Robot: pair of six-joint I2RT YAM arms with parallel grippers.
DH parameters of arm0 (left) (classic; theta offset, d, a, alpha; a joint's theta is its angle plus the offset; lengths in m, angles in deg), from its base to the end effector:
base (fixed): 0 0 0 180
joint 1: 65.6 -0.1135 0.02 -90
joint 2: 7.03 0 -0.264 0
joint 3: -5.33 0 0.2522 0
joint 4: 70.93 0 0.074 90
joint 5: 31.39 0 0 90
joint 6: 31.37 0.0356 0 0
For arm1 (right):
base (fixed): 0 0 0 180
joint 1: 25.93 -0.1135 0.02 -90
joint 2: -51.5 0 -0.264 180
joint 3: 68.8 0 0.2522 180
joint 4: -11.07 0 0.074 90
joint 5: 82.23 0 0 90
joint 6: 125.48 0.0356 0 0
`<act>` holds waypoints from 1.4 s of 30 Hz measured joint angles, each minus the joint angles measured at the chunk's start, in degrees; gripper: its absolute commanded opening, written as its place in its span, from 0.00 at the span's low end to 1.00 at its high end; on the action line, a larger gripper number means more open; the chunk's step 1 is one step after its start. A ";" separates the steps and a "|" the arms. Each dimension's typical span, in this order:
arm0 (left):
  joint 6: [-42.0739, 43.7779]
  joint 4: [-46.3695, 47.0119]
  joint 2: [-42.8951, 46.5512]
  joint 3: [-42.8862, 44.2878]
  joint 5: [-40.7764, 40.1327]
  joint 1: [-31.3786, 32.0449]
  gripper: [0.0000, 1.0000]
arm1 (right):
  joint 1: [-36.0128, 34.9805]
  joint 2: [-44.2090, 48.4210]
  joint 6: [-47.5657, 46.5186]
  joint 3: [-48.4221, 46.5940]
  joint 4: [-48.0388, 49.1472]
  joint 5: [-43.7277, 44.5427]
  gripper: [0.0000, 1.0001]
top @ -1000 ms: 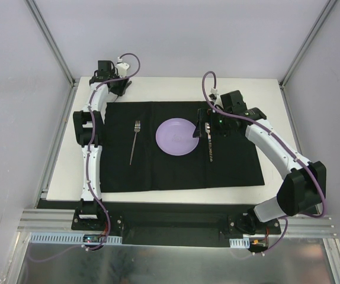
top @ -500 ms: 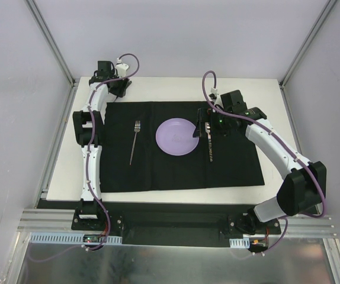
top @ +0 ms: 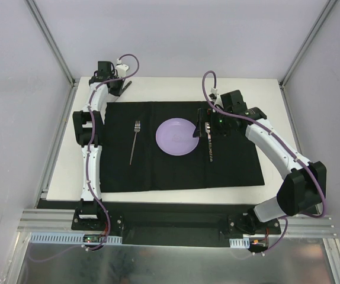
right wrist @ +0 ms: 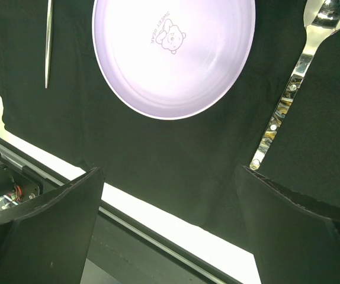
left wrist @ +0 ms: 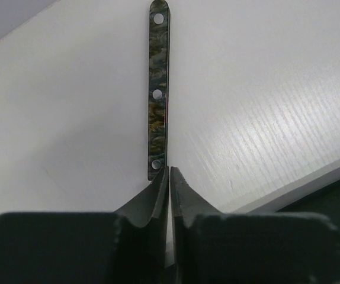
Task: Set the dinner table for one person
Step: Pick up the knife at the center of the board.
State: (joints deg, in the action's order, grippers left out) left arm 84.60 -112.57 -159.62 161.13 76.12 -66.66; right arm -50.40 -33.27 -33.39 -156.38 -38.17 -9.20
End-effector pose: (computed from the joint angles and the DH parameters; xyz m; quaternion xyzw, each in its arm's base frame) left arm 0.5908 0.0002 0.1821 0.2566 0.8547 -0.0328 0.4501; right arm 0.2891 0.1430 0.3105 -0.2319 0.8903 0.2177 0.3258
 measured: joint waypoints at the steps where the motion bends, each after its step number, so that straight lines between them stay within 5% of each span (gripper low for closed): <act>1: 0.09 -0.02 0.00 0.00 0.00 0.00 0.00 | 0.00 0.00 0.00 0.00 0.00 0.00 0.96; 8: 0.24 -0.33 0.00 0.00 0.00 0.00 0.03 | 0.00 0.00 0.00 -0.02 0.00 0.00 0.96; 13: -0.26 1.36 0.50 -1.99 0.00 0.00 0.54 | 0.00 0.00 0.09 -0.02 0.02 -0.02 0.96; 16: -1.66 3.34 2.27 -5.40 0.02 0.00 0.64 | 0.00 0.00 0.35 -0.02 0.09 -0.04 0.96; 29: -9.20 9.73 3.13 -6.10 -0.52 -0.04 0.71 | -0.13 0.00 0.85 0.00 0.15 -0.07 0.96; 42: -17.64 9.64 3.13 -6.51 -1.55 -0.44 0.53 | -0.17 0.20 1.29 0.94 1.25 -0.07 0.96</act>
State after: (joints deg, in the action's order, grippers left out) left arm 66.97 -102.93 -156.50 154.61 74.57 -67.09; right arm -50.57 -33.08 -32.10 -155.44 -36.93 -9.26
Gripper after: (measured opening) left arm 0.557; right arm 0.964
